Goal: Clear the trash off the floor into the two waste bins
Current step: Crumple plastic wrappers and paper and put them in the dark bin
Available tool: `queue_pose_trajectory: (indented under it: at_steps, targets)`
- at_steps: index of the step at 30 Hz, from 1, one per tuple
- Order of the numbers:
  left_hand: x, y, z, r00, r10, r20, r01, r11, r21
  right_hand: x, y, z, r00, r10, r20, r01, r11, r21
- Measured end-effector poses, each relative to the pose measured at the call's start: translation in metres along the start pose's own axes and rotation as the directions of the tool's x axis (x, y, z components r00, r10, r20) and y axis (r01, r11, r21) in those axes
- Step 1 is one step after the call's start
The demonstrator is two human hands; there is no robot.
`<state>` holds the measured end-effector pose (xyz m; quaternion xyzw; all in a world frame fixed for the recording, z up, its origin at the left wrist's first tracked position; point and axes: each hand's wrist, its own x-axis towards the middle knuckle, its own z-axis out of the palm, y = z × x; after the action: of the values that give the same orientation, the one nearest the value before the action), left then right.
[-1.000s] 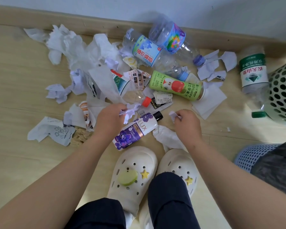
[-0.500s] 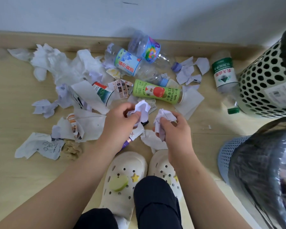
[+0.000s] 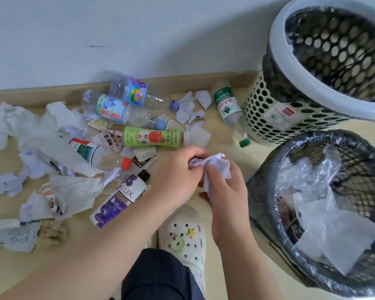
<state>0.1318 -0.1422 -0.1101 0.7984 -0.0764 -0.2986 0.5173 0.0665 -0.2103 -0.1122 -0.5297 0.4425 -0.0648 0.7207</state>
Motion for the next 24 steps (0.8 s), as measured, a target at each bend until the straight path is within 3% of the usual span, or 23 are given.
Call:
queue_pose_trajectory:
  at_steps: [4, 6, 8, 12, 14, 16, 18, 21, 24]
  targets:
    - [-0.005, 0.011, 0.014, 0.992, 0.038, 0.121, -0.022, 0.991, -0.131, 0.007, -0.007, -0.014, 0.997, -0.019, -0.073, 0.020, 1.000, 0.016]
    - [-0.006, 0.025, 0.022, 0.983, 0.095, 0.154, -0.053, 0.965, -0.257, 0.007, -0.014, -0.024, 0.989, -0.077, -0.127, 0.079, 0.997, 0.013]
    - [-0.005, 0.038, 0.038, 0.968, 0.176, 0.178, -0.123, 0.953, -0.275, 0.003, -0.025, -0.036, 0.958, -0.178, -0.223, 0.175, 0.984, -0.031]
    - [0.000, 0.067, 0.078, 0.919, 0.297, 0.257, -0.262, 0.951, -0.161, -0.007, -0.050, -0.068, 0.778, -0.453, -0.436, 0.387, 0.891, -0.236]
    - [0.001, 0.080, 0.096, 0.894, 0.315, 0.319, -0.295, 0.949, -0.110, -0.006, -0.060, -0.087, 0.681, -0.542, -0.492, 0.397, 0.838, -0.374]
    - [0.003, 0.082, 0.113, 0.870, 0.358, 0.340, -0.371, 0.928, -0.027, 0.000, -0.063, -0.107, 0.647, -0.556, -0.521, 0.323, 0.820, -0.473]
    - [0.004, 0.074, 0.124, 0.837, 0.394, 0.379, -0.475, 0.868, 0.146, 0.008, -0.058, -0.123, 0.676, -0.513, -0.529, 0.181, 0.812, -0.555]
    - [-0.002, 0.061, 0.133, 0.785, 0.448, 0.427, -0.612, 0.671, 0.419, 0.016, -0.046, -0.135, 0.725, -0.446, -0.525, 0.000, 0.762, -0.647]
    - [-0.005, 0.046, 0.136, 0.743, 0.515, 0.427, -0.661, 0.466, 0.588, 0.022, -0.036, -0.139, 0.761, -0.365, -0.537, -0.164, 0.692, -0.703]
